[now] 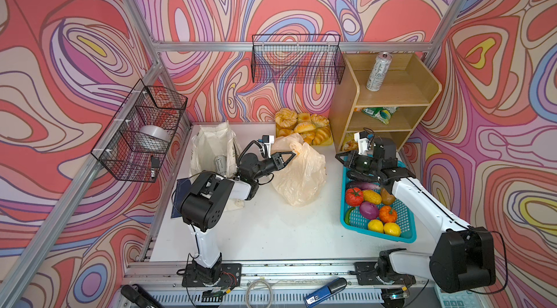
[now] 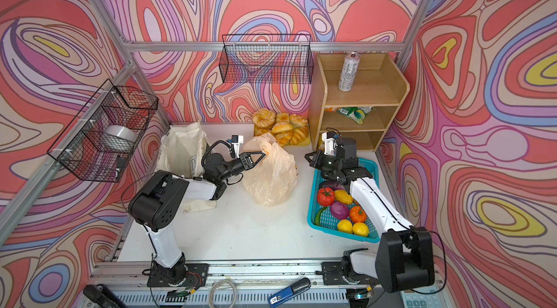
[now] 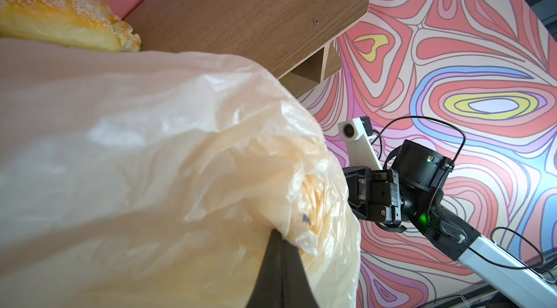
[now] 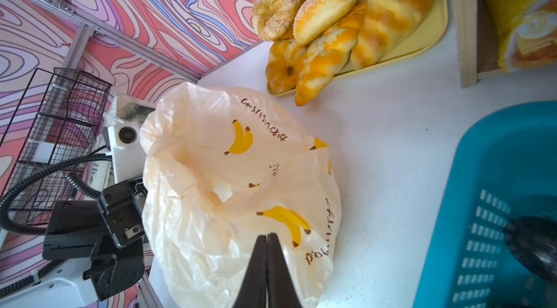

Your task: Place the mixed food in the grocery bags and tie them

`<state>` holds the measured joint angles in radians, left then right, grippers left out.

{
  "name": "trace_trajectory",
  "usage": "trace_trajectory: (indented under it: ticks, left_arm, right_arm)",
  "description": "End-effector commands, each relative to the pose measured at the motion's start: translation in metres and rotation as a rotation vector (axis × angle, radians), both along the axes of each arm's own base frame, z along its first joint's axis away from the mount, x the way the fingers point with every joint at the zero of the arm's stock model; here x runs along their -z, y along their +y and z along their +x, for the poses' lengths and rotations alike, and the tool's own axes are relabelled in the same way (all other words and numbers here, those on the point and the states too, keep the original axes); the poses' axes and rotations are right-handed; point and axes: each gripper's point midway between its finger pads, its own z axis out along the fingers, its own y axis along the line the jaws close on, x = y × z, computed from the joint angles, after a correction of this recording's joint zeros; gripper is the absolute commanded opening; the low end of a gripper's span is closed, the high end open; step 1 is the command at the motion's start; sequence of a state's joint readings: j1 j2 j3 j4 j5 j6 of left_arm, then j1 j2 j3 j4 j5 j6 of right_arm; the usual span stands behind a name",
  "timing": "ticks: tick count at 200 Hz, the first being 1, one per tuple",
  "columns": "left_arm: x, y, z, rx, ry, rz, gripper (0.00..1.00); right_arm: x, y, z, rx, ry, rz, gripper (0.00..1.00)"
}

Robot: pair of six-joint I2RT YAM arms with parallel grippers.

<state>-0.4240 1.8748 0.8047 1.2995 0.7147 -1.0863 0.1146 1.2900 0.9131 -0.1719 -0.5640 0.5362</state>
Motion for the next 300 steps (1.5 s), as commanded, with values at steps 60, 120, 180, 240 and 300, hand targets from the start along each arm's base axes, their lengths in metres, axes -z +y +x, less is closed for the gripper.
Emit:
trace_trajectory:
  ticks: [60,120,180,240,300]
  left_arm:
    - [0.0,-0.011,0.011,0.036,-0.016,-0.028,0.0]
    - [0.008,-0.041,0.003,0.139,0.014,-0.039,0.0]
    - [0.023,-0.046,-0.008,0.172,0.042,-0.019,0.0]
    - [0.025,-0.047,-0.008,0.177,0.045,-0.016,0.0]
    - [0.025,-0.047,-0.007,0.175,0.045,-0.017,0.0]
  right_arm:
    - [-0.004,0.092,-0.015,-0.232,-0.02,-0.023,0.0]
    - [0.012,0.161,-0.031,-0.348,0.009,-0.046,0.0]
    - [-0.008,0.148,-0.033,-0.339,-0.042,-0.129,0.13]
    - [-0.047,0.071,-0.034,-0.142,-0.085,-0.1,0.23]
    - [0.005,0.076,-0.05,-0.184,0.055,-0.098,0.09]
